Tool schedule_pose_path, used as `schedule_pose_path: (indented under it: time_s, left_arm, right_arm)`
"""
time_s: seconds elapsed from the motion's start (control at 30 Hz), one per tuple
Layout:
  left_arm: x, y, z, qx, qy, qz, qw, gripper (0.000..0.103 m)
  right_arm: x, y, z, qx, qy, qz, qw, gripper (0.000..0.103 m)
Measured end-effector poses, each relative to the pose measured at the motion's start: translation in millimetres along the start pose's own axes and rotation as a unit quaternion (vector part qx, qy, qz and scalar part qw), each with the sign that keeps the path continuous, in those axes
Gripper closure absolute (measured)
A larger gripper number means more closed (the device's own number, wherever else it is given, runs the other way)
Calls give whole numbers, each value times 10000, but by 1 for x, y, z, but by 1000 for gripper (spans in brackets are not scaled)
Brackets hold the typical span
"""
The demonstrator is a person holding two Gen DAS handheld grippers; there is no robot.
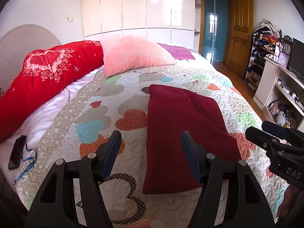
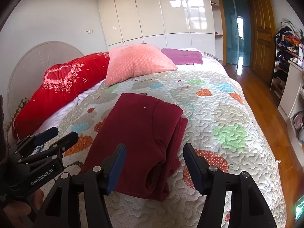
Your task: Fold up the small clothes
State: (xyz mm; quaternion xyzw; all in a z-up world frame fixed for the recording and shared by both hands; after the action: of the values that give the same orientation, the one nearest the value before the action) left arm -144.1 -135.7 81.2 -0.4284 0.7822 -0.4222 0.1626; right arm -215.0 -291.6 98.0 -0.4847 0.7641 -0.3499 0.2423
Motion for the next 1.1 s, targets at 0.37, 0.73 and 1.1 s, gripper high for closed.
schedule_pose_path:
  time_s: [0.37,0.73,1.1]
  left_arm:
    - [2,2,1,-29,-39,55,10000,38]
    - [1,3,3,-69,-46,56,9999,38]
    - [-3,4,11,-138,-57,31,9999,38]
  right_arm:
    - [-5,2,4,-82,-29,-51,9999,42]
    - [-7,2,14,-209,-69,-77,9997,42]
    - [-11,3,22,-314,-73,-67,9995,42]
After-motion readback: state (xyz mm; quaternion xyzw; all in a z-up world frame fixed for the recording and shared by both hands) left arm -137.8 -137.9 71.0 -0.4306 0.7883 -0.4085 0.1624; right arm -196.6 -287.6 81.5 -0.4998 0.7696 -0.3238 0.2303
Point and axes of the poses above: each gripper's, at about its wrist camera, not at the fingertips, and z roughly the way its jaws point, x to its right, y to its underside, the point moved 6 cm from there along z, roughly the way its jaws point, and after that the axes turned 11 degrees about y, right-handed, at the moved point
